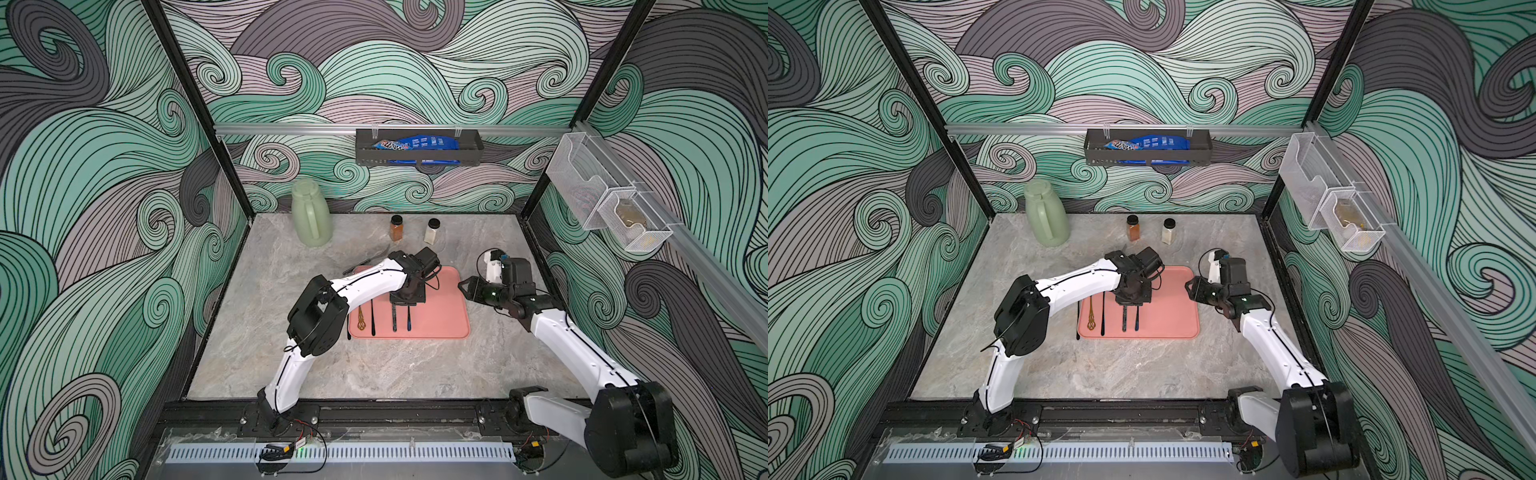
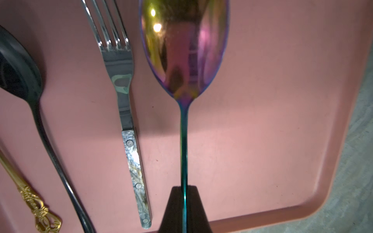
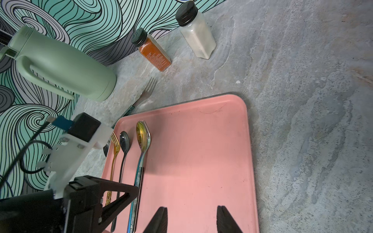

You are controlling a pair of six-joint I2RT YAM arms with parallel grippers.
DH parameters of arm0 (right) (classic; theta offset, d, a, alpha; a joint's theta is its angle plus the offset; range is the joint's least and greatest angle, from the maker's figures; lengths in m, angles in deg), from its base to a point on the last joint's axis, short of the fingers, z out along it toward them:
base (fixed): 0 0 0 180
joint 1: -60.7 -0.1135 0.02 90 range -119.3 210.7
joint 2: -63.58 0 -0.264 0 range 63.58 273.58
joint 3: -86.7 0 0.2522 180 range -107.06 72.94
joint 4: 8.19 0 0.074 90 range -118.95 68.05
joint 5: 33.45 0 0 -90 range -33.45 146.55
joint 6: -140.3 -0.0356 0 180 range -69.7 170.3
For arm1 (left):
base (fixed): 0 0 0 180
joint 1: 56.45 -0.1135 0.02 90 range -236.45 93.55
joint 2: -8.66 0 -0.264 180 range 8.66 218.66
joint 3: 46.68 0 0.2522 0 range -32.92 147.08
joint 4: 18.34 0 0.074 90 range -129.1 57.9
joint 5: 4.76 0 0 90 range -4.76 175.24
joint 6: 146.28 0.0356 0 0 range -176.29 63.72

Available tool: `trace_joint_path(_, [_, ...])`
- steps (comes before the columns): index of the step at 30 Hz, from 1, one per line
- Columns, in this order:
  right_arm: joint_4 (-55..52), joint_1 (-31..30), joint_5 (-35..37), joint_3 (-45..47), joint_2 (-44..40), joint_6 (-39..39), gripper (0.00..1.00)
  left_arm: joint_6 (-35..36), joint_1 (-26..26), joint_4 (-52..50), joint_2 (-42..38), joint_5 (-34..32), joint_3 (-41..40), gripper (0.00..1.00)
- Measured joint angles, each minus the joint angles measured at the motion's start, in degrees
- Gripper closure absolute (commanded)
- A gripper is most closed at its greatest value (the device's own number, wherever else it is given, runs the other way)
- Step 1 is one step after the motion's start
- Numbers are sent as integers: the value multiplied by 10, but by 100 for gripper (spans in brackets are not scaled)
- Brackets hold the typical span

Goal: Set the spoon and fork side by side
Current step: Place the spoon on the tray.

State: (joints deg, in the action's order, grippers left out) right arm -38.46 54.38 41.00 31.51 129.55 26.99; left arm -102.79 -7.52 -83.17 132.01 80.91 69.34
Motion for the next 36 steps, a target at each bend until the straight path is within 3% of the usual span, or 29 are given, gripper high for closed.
trace_joint_path(12, [1, 3, -15, 0, -3, 0, 56, -28, 0, 18, 49, -12, 0, 97])
trace_joint_path(17, [1, 3, -19, 0, -3, 0, 56, -36, 0, 21, 52, -12, 0, 69])
trace_joint_path(20, [1, 3, -20, 0, -3, 0, 56, -36, 0, 17, 52, -12, 1, 57])
trace_joint_path(25, [-1, 3, -26, -5, -1, -11, 56, -26, -1, -2, 38, -18, 1, 47])
trace_joint_path(31, [-13, -16, -16, -63, 38, -40, 56, -3, -13, -24, -77, -44, -32, 47])
trace_joint_path(36, [-18, -104, 17, -161, 118, -78, 56, 9, -56, -33, -241, -62, -124, 47])
